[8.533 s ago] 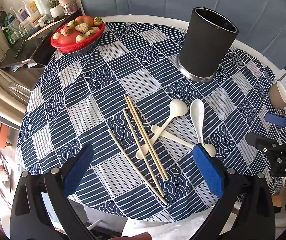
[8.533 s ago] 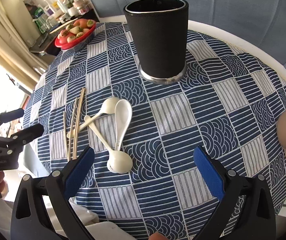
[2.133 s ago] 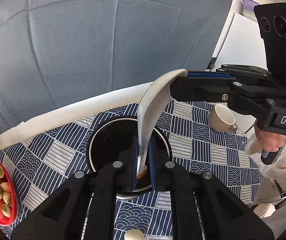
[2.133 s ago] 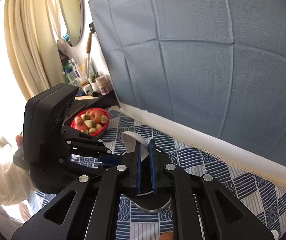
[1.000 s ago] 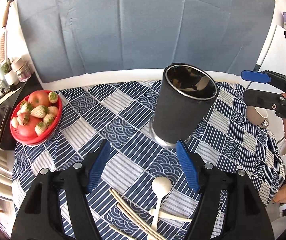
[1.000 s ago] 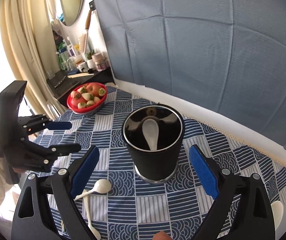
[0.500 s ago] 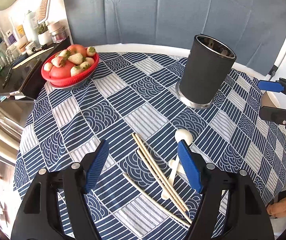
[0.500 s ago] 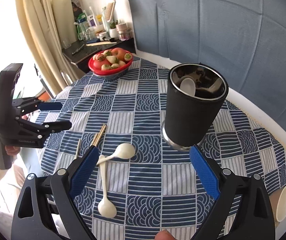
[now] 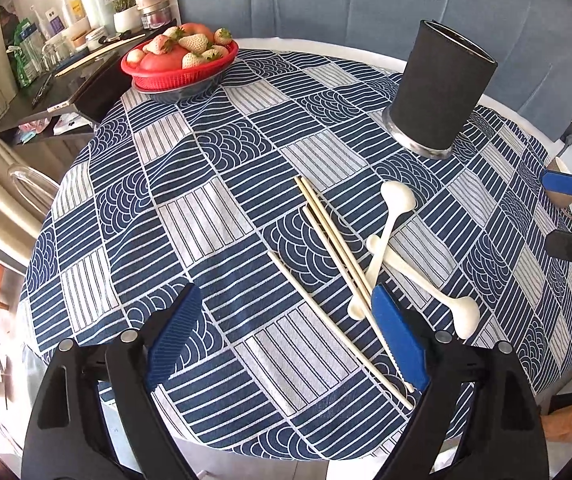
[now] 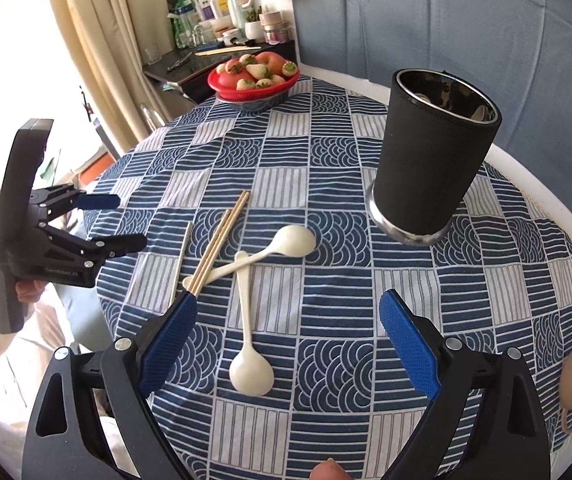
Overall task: Organize utensils
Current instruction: 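Withdraw the right tool and move the left tool toward the chopsticks, then grasp one wooden chopstick with the left tool while the right tool grasps another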
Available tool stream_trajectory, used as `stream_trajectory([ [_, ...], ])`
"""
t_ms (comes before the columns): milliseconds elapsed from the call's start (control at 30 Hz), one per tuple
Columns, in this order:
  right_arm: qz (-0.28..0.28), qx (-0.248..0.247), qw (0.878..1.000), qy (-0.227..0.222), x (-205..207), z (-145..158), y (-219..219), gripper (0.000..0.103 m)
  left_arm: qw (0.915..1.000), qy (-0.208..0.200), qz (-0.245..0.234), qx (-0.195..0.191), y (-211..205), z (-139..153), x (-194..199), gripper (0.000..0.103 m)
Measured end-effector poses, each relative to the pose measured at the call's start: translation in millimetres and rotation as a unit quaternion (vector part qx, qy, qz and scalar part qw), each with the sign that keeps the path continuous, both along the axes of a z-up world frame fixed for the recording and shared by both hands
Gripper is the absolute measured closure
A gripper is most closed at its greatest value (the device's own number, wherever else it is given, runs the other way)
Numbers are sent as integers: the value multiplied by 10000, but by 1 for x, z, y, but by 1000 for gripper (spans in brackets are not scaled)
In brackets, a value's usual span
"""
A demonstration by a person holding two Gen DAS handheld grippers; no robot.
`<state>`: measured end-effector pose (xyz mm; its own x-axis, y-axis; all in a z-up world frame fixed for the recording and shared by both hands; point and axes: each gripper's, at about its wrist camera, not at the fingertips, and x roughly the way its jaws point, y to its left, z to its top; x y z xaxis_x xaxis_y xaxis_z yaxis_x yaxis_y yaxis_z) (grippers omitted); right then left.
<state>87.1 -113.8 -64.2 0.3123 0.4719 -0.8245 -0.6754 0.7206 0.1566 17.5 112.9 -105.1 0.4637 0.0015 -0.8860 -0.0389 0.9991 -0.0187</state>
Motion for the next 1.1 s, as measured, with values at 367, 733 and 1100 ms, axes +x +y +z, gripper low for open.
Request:
stream_trajectory([
  [367, 204, -137, 9993, 274, -5, -25, 23, 15, 9985, 421, 345, 93, 10, -29, 7, 14],
  [733, 482, -381, 9971, 455, 27, -35, 57, 15, 9934, 845, 746, 214, 23, -53, 31, 14],
  [1100, 636, -485, 9945, 681, 55, -43, 78, 15, 9846, 1301, 1169, 32, 26, -77, 44, 5],
])
